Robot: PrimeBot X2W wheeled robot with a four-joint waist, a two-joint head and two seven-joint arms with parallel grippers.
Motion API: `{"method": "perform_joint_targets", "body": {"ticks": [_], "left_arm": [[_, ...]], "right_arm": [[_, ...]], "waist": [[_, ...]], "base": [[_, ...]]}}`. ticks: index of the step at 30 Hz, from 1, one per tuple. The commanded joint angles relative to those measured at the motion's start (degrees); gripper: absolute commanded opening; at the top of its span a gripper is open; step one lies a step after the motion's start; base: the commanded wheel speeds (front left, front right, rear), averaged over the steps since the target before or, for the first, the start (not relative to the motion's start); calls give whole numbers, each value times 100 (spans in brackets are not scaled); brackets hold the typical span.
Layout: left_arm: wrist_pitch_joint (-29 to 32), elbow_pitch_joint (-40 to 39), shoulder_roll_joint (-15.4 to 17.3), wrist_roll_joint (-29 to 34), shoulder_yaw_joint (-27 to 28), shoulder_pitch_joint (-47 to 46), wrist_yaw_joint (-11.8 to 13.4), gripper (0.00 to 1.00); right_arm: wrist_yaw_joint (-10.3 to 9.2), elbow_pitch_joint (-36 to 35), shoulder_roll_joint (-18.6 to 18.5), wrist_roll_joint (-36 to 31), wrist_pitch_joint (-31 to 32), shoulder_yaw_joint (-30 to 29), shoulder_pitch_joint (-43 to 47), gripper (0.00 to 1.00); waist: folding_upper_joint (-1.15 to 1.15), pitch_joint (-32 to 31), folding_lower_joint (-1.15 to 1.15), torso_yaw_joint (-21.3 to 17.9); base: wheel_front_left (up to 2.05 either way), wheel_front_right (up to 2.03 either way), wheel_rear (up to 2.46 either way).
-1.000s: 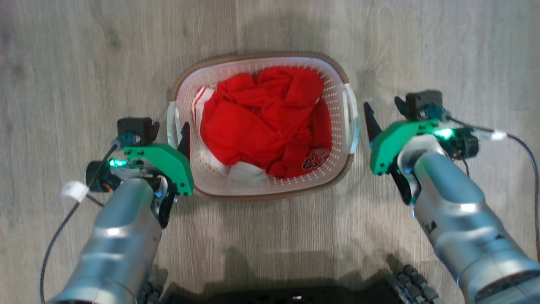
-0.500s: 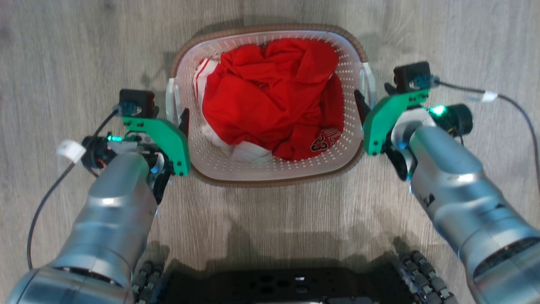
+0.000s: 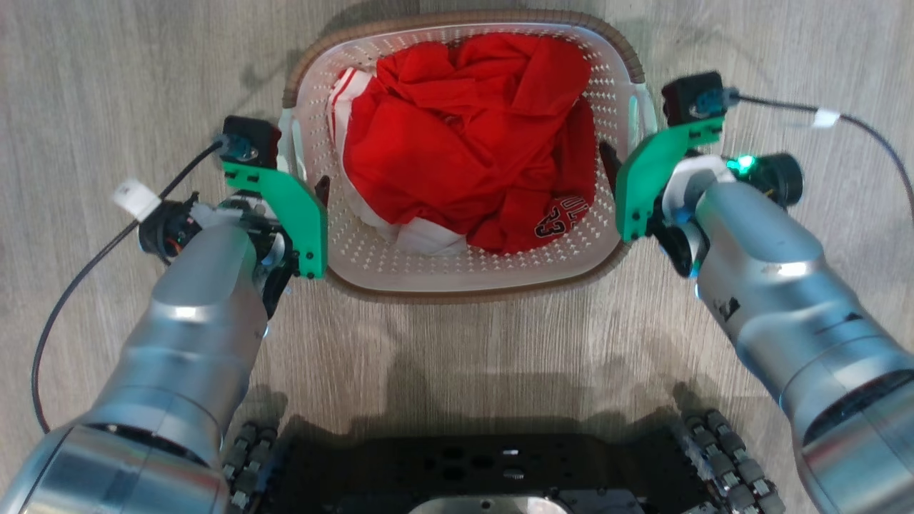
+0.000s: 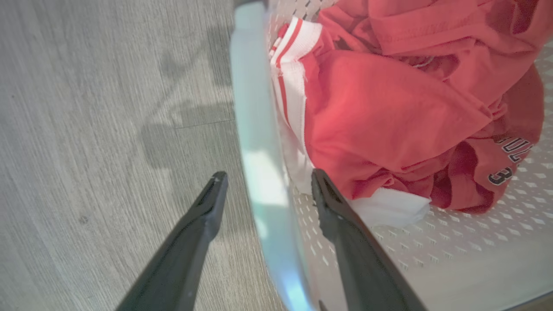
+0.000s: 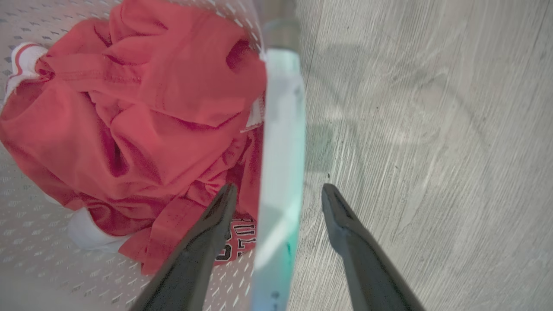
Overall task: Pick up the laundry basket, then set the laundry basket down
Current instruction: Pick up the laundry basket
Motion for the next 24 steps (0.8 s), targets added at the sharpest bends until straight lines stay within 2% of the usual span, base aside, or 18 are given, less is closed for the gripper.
{"method": "perform_joint_targets", "body": {"ticks": [1,21,22,23,24], "left_arm": [[58,-3,146,-68,-13,35,-34,100],[160,-36,145,-698,-601,-138,-36,100],[158,-40,145,-727,-633,-141,-36,100],[157,-45,145,-757,-665,-140,-36,100],[162,-52,145,-787,-700,-138,-36,71]], "right_arm": [[41,-32,103,59,-18,99,164,100],[41,135,103,508,-39,564,-35,100],[41,150,103,523,-42,583,-42,97],[41,164,103,537,-44,602,-49,78],[41,175,103,553,-45,620,-55,40]], "waist": [[0,33,0,-15],[0,191,0,26],[0,194,0,31],[0,198,0,34],[0,200,0,38]], "base": [[0,0,0],[0,0,0],[0,0,0],[0,0,0],[0,0,0]]}}
